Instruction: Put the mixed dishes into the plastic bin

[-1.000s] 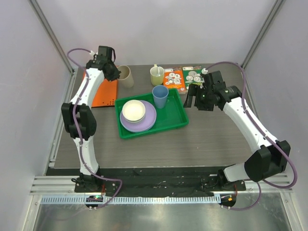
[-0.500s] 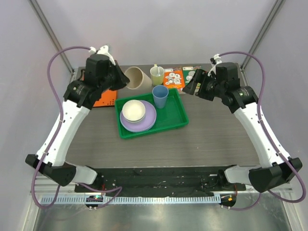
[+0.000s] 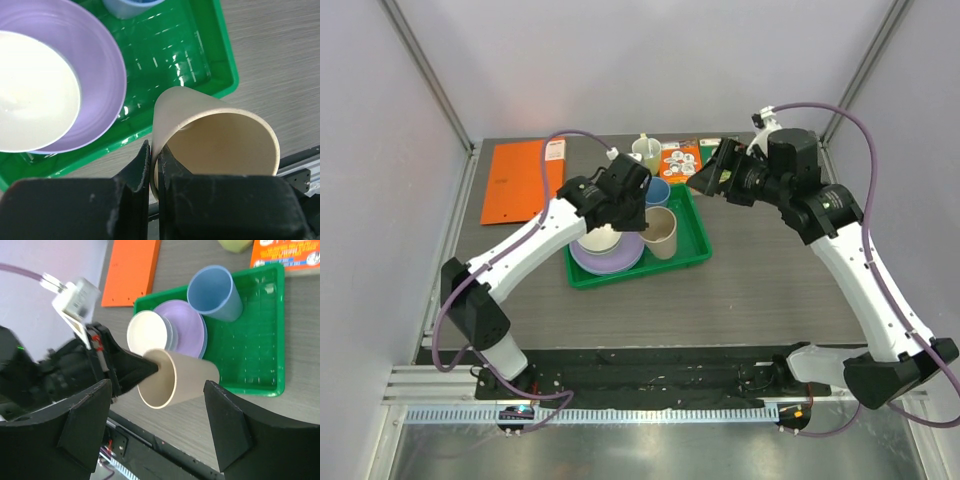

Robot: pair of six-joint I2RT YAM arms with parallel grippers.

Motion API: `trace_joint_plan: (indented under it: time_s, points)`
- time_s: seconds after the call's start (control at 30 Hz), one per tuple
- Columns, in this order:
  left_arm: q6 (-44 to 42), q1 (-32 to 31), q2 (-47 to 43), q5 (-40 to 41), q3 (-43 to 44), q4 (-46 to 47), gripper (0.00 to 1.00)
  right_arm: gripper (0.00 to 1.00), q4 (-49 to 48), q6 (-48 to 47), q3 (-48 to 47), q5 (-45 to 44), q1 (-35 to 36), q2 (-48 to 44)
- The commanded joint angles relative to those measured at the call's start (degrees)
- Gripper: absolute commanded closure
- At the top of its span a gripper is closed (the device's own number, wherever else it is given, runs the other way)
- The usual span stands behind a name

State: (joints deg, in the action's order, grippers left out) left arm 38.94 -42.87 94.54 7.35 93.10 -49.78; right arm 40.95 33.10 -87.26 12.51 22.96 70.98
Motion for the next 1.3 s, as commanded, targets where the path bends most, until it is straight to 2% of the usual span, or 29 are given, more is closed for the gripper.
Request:
trace_joint_plan:
  time_s: [0.0,0.23,0.53,0.63,0.67,0.73,0.77,0.8,0.83,0.9,0.93,1.0,1.03,1.17,1.27]
  points:
    - [1.7,-0.9,0.6,0.9,5.7,2.4,1.0,0.21,1.0,-0.7,3.5,-2.5,2.9,0.3]
    - [2.5,-3.5,3.6,1.6,9.1,2.1,1.0,0.22,1.1,-0.8,8.5,-8.3,8.2,2.0]
    - [2.7,-5.3,3.2,2.2,9.4,1.3,1.0,0.27,0.7,-0.5,11.9,-10.9,8.6,3.7]
    - [3.1,-5.4,2.0,3.1,8.9,1.3,1.0,0.43,0.6,0.1,13.0,-12.2,8.5,3.6]
    - [3.2,-5.5,1.5,3.4,8.2,1.5,1.0,0.59,0.7,0.2,13.2,-12.2,8.6,3.6]
    - [3.3,-5.5,0.5,3.9,7.2,2.8,1.0,0.79,0.7,0.2,13.6,-14.2,8.5,4.3]
    - [3.2,-5.5,0.4,4.9,6.6,2.9,1.0,0.93,0.6,0.2,13.7,-14.6,8.6,4.6]
    - [3.2,-5.5,0.4,5.7,6.7,2.8,0.95,0.95,0.5,0.0,13.6,-14.8,8.6,5.0]
    - [3.1,-5.5,0.9,6.3,7.0,1.7,0.84,0.97,0.5,-0.4,13.6,-15.0,8.5,6.1]
    - [3.1,-5.5,2.1,8.0,9.5,-0.8,0.71,0.99,0.3,-1.5,13.0,-16.0,8.5,7.4]
    - [3.8,-5.4,3.1,8.9,10.7,-4.0,0.51,0.99,0.2,-1.7,12.8,-16.6,8.5,8.3]
    - [4.2,-5.5,3.5,12.1,12.9,-6.5,0.38,0.99,-0.1,-2.6,12.0,-18.4,8.5,9.1]
    - [4.9,-5.4,3.4,13.5,13.2,-7.7,0.26,0.99,-0.2,-3.0,11.6,-18.7,8.2,10.0]
    - [6.3,-5.1,-1.4,18.7,10.9,-8.1,0.14,0.99,0.8,-4.6,9.4,-20.2,7.4,12.3]
    - [6.9,-3.9,-6.0,20.1,7.7,-6.0,0.12,0.99,0.8,-5.4,8.4,-20.2,6.8,14.2]
